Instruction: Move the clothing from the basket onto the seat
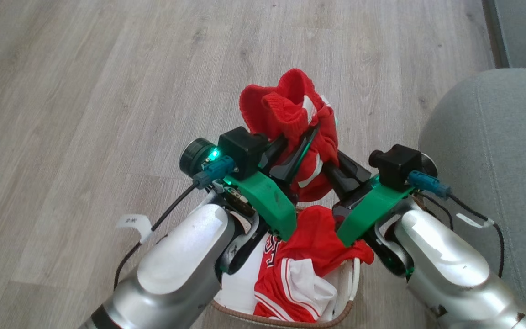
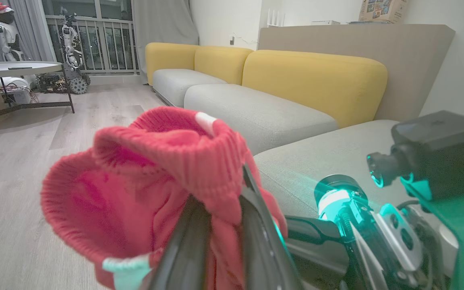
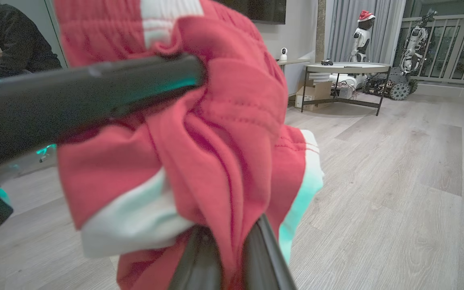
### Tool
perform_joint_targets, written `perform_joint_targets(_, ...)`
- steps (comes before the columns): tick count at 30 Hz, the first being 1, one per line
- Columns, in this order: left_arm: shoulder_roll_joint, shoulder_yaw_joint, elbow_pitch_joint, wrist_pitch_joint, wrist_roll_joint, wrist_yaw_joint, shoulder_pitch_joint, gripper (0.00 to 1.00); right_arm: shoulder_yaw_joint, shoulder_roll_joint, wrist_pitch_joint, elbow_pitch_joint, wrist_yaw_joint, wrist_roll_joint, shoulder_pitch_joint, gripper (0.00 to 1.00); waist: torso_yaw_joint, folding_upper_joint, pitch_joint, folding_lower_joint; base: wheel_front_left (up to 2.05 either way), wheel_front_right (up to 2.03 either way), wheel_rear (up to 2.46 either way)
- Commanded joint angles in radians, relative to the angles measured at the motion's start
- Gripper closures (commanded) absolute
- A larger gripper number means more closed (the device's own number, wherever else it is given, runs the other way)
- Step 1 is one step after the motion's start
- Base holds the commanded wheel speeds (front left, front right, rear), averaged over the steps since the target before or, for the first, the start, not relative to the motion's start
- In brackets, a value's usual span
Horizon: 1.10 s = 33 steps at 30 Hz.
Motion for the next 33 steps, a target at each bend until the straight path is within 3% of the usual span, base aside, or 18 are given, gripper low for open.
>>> perform_joint_targets(1,0.006,0.041,-0.027,-0.006,-0.011,0.006,-0.047,1.00,-0.006,-0.001,-0.005,-0.043,0.000,0.005,-0.030,1.00,-0.001,0.0000,0.001,0.0000,0.00,0.00,0.00)
perform_joint_targets(8,0.020,0.055,-0.019,-0.018,-0.016,0.022,-0.038,1.00,-0.090,-0.006,-0.005,-0.082,0.000,-0.003,0.007,1.00,-0.015,0.0000,0.002,0.0000,0.00,0.00,0.00)
perform_joint_targets(9,0.022,0.056,-0.017,-0.019,-0.017,0.025,-0.035,0.94,-0.104,-0.006,-0.005,-0.088,0.000,-0.008,0.016,1.00,-0.019,0.0000,0.002,0.0000,0.00,0.00,0.00)
perform_joint_targets(10,0.023,0.054,-0.014,-0.017,-0.018,0.026,-0.032,0.57,-0.117,-0.008,-0.005,-0.094,0.000,-0.013,0.023,1.00,-0.022,0.0000,0.002,0.0000,0.00,0.00,0.00)
perform_joint_targets(11,0.025,0.051,-0.012,-0.013,-0.018,0.027,-0.030,0.00,-0.126,-0.009,-0.005,-0.100,0.000,-0.016,0.030,1.00,-0.026,0.0000,0.001,0.0000,0.00,0.00,0.00)
perform_joint_targets(22,0.039,0.050,-0.018,-0.033,-0.022,0.048,0.006,0.00,-0.242,-0.053,-0.005,-0.180,0.000,-0.051,0.088,1.00,-0.113,0.0000,0.001,0.0000,0.00,0.00,0.00)
perform_joint_targets(33,0.072,0.043,-0.024,-0.109,0.016,0.073,0.042,0.00,-0.325,-0.112,-0.005,-0.297,0.000,-0.073,0.133,1.00,-0.298,0.0000,0.020,0.0000,0.00,0.00,0.00)
